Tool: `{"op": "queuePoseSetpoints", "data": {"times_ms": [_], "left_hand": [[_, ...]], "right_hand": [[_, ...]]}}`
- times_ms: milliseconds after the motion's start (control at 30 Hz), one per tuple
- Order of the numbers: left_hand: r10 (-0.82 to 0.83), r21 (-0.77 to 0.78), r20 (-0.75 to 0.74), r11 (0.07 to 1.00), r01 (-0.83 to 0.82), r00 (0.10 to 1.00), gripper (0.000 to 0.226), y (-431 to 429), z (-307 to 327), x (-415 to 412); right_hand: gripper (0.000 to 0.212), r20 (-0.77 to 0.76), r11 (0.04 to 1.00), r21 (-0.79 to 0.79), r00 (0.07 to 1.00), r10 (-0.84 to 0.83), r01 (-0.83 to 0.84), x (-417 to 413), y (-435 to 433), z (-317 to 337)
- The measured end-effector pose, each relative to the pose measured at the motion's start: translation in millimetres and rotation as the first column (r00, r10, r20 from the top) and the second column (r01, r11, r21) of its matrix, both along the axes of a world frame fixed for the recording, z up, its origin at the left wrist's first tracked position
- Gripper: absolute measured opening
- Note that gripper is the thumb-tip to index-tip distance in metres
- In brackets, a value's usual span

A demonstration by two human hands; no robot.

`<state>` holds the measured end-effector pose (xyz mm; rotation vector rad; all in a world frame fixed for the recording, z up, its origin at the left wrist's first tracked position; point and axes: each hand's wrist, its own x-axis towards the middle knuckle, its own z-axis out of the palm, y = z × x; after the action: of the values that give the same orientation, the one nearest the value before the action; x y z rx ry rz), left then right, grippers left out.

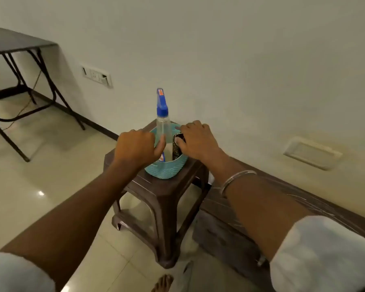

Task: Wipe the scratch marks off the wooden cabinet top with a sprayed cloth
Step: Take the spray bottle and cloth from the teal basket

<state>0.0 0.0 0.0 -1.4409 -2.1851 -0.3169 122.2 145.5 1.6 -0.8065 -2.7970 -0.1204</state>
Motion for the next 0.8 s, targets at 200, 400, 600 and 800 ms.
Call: {"op": "queuePoseSetpoints", "data": {"times_ms": [200,400,600,800], "left_hand": [[-0.015,0.114,0.223,0.993,-0.011,0.975,0.058,24,-10,-24],[-0.218,0.316,0.544,0.948,0.042,0.810,0.045,52,-28,-19],[-0.311,0.420,0.702,0.908,-0.019,0.641,0.030,58,-35,-10],[-0.324,0.436,0.772,0.896,-0.085,0.547,0.026,61,-34,-10]], "right_hand": [[0.030,0.200,0.996,0.084,0.979,0.025,-0.042,-56,23,-14],[0.047,0.410,0.988,0.150,0.911,-0.037,-0.027,-79,37,-29],[0.050,0.445,0.974,0.226,0.890,-0.104,0.002,-86,30,-36],[0.041,0.264,0.990,0.112,0.959,-0.107,0.080,-72,34,-23]]}}
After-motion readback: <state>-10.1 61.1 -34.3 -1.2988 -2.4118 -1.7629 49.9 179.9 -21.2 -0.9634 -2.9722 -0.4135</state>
